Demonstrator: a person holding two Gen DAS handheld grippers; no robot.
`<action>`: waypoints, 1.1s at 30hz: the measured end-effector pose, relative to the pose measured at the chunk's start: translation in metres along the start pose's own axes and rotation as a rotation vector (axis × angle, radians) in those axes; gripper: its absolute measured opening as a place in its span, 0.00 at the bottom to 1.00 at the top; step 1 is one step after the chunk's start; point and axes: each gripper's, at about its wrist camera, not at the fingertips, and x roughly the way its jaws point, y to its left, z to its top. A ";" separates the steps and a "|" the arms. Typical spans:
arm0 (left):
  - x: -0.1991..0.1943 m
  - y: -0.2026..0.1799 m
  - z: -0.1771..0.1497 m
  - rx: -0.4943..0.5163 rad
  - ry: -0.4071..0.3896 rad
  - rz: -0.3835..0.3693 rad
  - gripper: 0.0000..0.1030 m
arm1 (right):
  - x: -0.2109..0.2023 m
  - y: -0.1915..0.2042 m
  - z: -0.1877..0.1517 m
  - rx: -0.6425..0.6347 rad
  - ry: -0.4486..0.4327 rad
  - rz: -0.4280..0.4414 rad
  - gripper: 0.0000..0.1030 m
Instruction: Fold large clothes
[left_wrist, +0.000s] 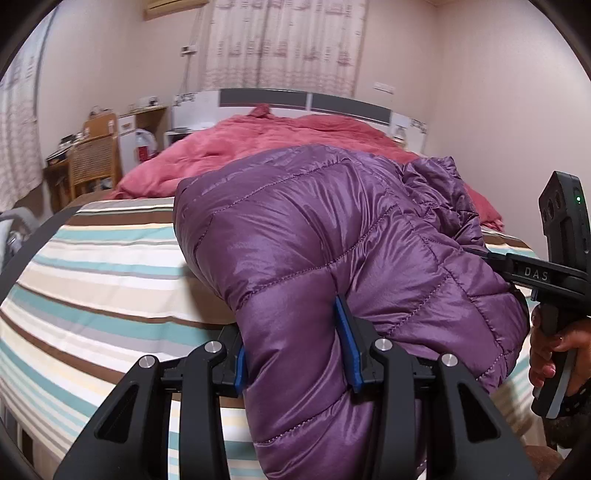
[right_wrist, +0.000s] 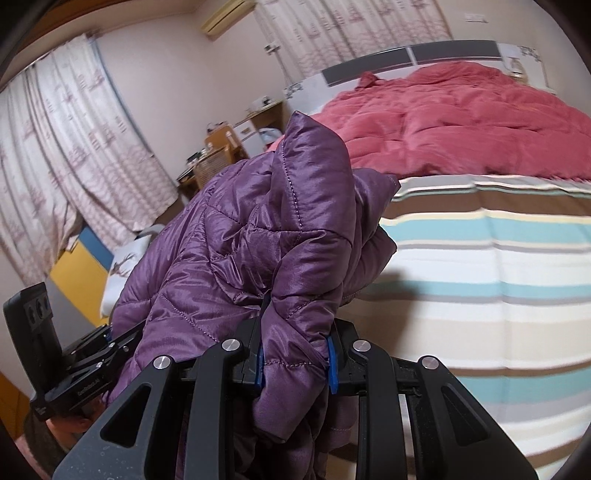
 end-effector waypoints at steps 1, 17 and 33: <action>0.002 0.010 0.001 -0.013 -0.003 0.011 0.38 | 0.006 0.005 0.002 -0.007 0.004 0.005 0.24; 0.080 0.088 -0.018 -0.103 0.041 0.131 0.54 | 0.126 0.023 0.001 -0.037 0.108 -0.142 0.34; 0.047 0.046 -0.027 0.051 0.054 0.227 0.68 | 0.092 0.051 -0.032 -0.062 0.089 -0.141 0.38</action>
